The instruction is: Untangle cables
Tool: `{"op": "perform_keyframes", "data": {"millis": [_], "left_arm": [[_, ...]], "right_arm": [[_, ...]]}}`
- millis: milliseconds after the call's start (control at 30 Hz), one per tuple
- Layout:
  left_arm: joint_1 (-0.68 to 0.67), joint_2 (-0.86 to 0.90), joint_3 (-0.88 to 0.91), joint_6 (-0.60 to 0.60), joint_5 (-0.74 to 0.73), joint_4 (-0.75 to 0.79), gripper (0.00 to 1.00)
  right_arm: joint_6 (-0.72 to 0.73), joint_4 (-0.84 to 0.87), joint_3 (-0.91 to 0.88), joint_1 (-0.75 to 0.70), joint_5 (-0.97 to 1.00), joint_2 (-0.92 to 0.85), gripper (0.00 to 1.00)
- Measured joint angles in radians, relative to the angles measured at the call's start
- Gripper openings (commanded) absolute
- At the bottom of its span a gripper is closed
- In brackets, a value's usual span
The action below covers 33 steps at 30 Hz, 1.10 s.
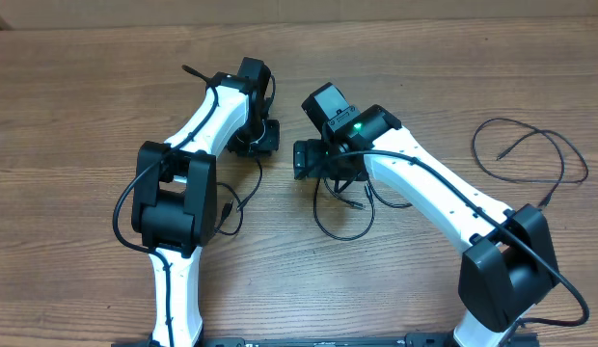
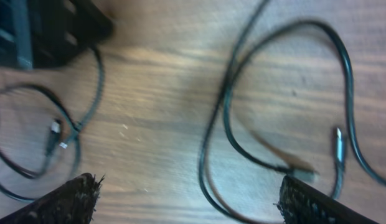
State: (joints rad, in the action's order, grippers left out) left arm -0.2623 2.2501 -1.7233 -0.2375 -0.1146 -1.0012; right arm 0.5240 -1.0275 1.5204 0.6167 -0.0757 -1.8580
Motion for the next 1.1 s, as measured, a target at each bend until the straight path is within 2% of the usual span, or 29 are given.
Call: {"op": "perform_keyframes", "data": {"millis": [267, 400, 500, 600, 700, 767, 900, 1000, 1100], "left_arm": [[0.0, 0.0, 0.0, 0.0, 0.0, 0.0, 0.23], [0.0, 0.0, 0.0, 0.0, 0.0, 0.0, 0.23], [0.0, 0.0, 0.0, 0.0, 0.0, 0.0, 0.23], [0.0, 0.0, 0.0, 0.0, 0.0, 0.0, 0.23], [0.0, 0.0, 0.0, 0.0, 0.0, 0.0, 0.24], [0.0, 0.0, 0.0, 0.0, 0.0, 0.0, 0.24], [0.0, 0.0, 0.0, 0.0, 0.0, 0.0, 0.23], [0.0, 0.0, 0.0, 0.0, 0.0, 0.0, 0.24], [0.0, 0.0, 0.0, 0.0, 0.0, 0.0, 0.24]], "right_arm": [[0.01, -0.042, 0.0, 0.008, -0.003, -0.176, 0.92], [0.014, -0.041, 0.0, 0.014, -0.003, -0.258, 0.73], [0.018, -0.043, 0.0, 0.016, 0.0, -0.27, 0.49], [0.018, -0.038, 0.0, 0.016, 0.002, -0.27, 0.37], [0.024, -0.039, 0.0, 0.016, 0.001, -0.27, 0.38], [0.031, -0.037, 0.0, 0.013, 0.001, -0.27, 0.52], [0.023, -0.031, 0.0, 0.006, 0.001, -0.27, 0.52], [0.021, -0.02, 0.0, -0.001, 0.001, -0.27, 0.45], [0.019, -0.013, 0.0, -0.005, 0.002, -0.27, 0.26]]}}
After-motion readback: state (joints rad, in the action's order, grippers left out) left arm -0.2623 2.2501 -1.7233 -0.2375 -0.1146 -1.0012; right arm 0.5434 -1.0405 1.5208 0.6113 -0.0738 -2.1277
